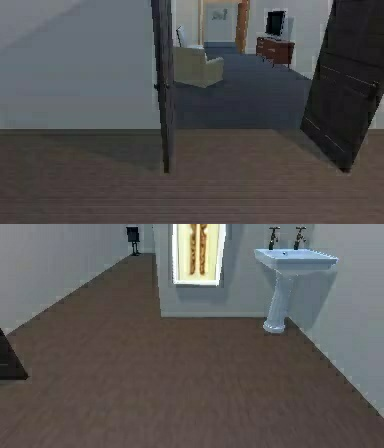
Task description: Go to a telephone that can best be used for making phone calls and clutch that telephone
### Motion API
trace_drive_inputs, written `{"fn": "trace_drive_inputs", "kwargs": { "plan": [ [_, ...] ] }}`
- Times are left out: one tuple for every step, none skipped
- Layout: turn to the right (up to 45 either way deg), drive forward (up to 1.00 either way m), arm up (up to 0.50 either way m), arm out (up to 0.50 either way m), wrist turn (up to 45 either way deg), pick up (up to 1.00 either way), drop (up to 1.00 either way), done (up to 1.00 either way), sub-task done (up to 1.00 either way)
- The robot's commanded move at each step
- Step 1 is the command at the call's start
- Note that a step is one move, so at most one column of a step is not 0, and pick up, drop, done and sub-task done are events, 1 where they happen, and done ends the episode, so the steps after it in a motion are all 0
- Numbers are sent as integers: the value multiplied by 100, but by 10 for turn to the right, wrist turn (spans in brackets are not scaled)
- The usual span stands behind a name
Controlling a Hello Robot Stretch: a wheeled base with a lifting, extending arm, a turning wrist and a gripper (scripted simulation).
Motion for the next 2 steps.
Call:
{"fn": "trace_drive_inputs", "kwargs": {
  "plan": [
    [120, 0, 0, 0, 0, 0, 0, 0, 0],
    [0, 100, 0, 0, 0, 0, 0, 0, 0]
  ]
}}
